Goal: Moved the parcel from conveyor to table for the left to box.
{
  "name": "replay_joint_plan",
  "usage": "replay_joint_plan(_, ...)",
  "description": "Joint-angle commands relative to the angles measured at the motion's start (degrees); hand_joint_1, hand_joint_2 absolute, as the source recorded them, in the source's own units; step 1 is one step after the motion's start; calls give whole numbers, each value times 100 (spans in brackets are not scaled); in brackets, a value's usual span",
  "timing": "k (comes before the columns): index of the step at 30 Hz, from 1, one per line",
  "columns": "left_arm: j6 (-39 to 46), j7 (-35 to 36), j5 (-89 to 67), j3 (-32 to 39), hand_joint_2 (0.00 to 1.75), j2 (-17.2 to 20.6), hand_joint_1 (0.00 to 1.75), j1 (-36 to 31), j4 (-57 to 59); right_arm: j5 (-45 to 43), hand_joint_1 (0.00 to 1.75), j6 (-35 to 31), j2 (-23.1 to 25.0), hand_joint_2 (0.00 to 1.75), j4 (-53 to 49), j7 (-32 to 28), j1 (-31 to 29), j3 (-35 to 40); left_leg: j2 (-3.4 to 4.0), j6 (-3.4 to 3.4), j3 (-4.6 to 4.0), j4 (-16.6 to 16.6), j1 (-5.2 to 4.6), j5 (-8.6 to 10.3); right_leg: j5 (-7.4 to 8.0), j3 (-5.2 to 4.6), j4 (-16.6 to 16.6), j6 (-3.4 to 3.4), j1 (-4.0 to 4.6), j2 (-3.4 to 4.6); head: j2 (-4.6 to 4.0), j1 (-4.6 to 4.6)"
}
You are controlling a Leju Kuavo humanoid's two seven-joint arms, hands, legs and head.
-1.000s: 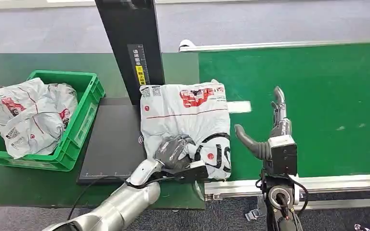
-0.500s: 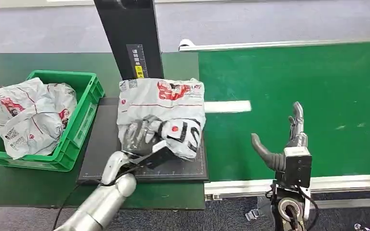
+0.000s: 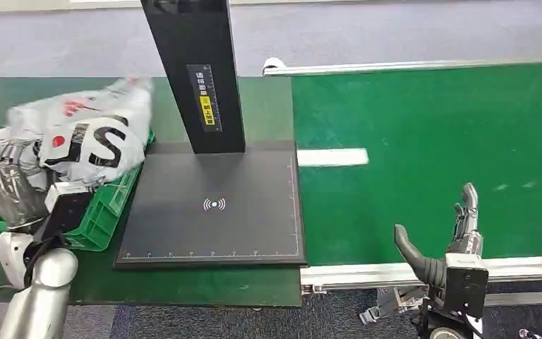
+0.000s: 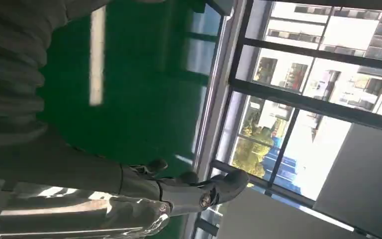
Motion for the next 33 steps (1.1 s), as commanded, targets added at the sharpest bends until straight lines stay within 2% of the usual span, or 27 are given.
replay_joint_plan(1, -119, 386, -514, 647, 175, 247, 175, -841, 1946, 11, 0, 78, 47, 175, 88, 37, -174, 65, -10, 0, 11, -8, -3, 6, 1, 10, -3, -3, -3, -9, 0, -2)
replay_joint_plan(6, -363, 595, -645, 632, 175, 325, 175, -966, 2297, 3, 0, 135, -7, 175, 141, 47, -218, 119, -3, 1, 15, -6, -1, 4, 4, 13, -4, -3, 0, 0, 2, -2)
replay_joint_plan(10, -306, 603, -1050, 375, 175, 712, 175, -1863, 4450, -42, 0, 201, -27, 175, 414, 27, -533, 234, -11, 0, 21, -8, -3, 8, 4, 18, -2, -3, -2, -6, 2, -2)
replay_joint_plan(19, -246, 552, -1034, 362, 175, 706, 175, -1918, 4572, -45, 0, 197, -33, 175, 411, 24, -521, 234, -2, 2, 22, -7, 0, 4, 4, 20, -5, -1, 1, 1, 2, -2)
replay_joint_plan(21, -271, 769, -1287, 230, 175, 775, 175, -1990, 4799, -50, 0, 223, -43, 175, 412, 32, -534, 257, -6, 2, 23, -8, 1, 5, 3, 22, -7, -2, 2, -3, 0, -2)
replay_joint_plan(26, -321, 1896, -2594, -402, 175, 818, 175, -2548, 6545, -63, 0, 300, -141, 175, 611, 18, -777, 410, -8, 1, 27, -15, -1, 12, 10, 24, -11, -3, 0, -4, 2, 0)
replay_joint_plan(29, -584, 2421, -3032, -609, 175, 869, 175, -2603, 7022, -83, 0, 344, -163, 175, 775, 12, -881, 515, -2, 2, 32, -17, -3, 12, 11, 28, -12, -2, -2, 1, 0, -2)
replay_joint_plan(33, -925, 2683, -3307, -692, 175, 937, 175, -2485, 7235, -95, 0, 332, -155, 175, 873, -8, -928, 628, 17, 1, 56, -22, -6, 6, 10, 44, -12, -3, -5, 19, 0, -2)
